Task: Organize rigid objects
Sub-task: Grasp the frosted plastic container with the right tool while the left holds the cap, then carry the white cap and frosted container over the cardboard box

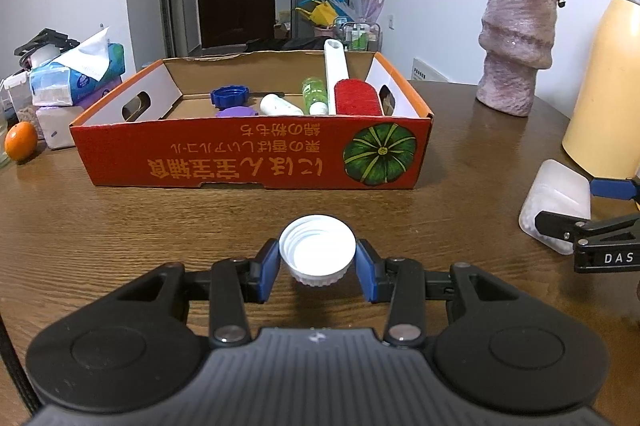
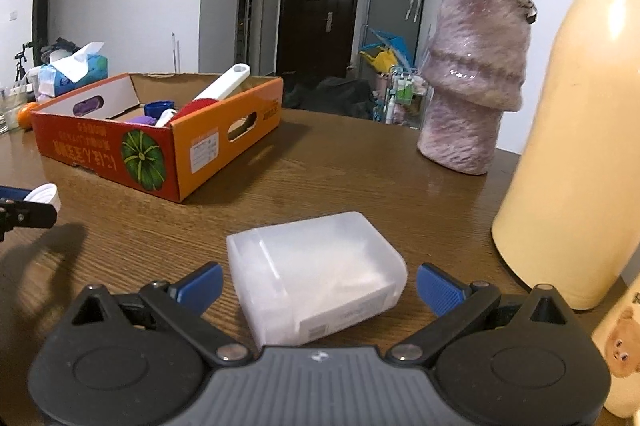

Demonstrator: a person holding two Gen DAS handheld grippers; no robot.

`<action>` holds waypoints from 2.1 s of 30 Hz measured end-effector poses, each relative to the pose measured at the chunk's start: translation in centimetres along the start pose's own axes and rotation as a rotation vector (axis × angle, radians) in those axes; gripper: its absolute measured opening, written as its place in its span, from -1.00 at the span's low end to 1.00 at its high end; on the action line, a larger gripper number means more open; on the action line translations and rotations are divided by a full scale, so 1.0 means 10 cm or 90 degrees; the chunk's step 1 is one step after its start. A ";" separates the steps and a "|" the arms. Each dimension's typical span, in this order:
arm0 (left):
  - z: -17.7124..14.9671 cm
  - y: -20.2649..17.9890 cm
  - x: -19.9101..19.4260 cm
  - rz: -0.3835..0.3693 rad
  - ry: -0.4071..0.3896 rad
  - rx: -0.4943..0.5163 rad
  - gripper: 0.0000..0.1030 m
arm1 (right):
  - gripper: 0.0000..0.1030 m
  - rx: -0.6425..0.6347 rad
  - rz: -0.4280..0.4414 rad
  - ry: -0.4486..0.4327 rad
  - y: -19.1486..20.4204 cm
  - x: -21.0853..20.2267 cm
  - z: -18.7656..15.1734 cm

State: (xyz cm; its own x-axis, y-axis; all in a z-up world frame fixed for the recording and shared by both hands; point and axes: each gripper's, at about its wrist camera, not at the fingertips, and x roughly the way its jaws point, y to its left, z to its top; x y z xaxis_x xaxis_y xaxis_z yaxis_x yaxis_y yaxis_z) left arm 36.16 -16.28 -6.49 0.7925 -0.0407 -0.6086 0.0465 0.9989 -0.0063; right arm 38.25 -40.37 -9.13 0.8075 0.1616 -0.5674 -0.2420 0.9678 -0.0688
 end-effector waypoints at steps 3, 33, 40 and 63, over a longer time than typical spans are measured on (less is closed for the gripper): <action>0.02 0.00 0.03 0.002 0.002 -0.003 -0.20 | 1.00 0.001 0.010 0.009 -0.01 0.08 0.04; 0.07 0.03 -0.05 0.001 -0.022 -0.017 -0.20 | 0.93 0.015 0.009 -0.016 0.24 -0.10 0.01; 0.04 0.08 -0.17 -0.009 -0.033 -0.021 -0.20 | 0.93 0.026 0.005 -0.030 0.42 -0.26 -0.03; -0.07 0.72 -0.64 -0.009 -0.069 -0.049 -0.20 | 0.93 0.062 -0.011 -0.081 1.25 -0.72 -0.05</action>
State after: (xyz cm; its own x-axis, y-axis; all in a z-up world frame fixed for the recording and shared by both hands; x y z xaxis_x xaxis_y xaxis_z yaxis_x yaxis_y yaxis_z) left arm 31.00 -8.84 -3.16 0.8534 -0.0536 -0.5186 0.0155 0.9969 -0.0775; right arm 29.13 -29.59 -6.32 0.8744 0.1616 -0.4575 -0.1792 0.9838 0.0050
